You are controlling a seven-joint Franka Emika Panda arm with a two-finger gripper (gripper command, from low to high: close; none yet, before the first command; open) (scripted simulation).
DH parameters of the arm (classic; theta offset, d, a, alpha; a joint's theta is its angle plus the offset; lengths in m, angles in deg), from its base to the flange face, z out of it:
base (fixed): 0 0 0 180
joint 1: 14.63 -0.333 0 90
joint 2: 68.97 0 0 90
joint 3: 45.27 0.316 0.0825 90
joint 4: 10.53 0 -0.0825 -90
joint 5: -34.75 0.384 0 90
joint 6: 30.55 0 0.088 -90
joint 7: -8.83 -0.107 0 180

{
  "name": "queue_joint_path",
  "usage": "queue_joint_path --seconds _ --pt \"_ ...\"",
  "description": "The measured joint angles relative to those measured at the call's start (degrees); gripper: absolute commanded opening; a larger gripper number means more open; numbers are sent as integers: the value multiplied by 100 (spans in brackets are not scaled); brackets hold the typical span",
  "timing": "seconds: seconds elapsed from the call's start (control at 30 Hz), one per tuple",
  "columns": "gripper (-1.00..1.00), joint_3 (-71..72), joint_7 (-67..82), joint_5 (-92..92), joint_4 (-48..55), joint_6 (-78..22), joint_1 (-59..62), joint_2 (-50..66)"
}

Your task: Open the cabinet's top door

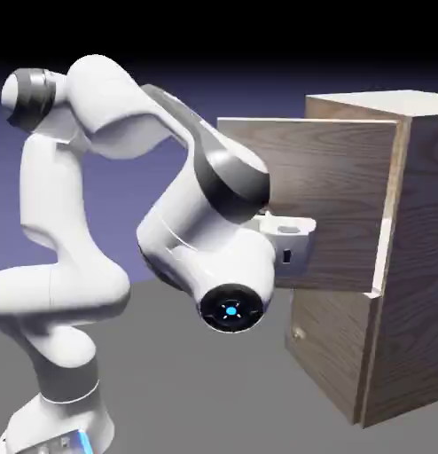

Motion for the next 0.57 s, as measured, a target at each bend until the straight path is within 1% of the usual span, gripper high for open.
queue_joint_path --seconds 0.23,0.5,0.53,0.57 --pt "-100 311 287 -1132 1207 -44 115 1454" --pt "-100 586 127 -2231 2662 -129 -111 3117" --pt "100 608 87 -2335 2827 -152 -156 3297" --pt "100 617 84 -2332 2828 -148 -137 3297"
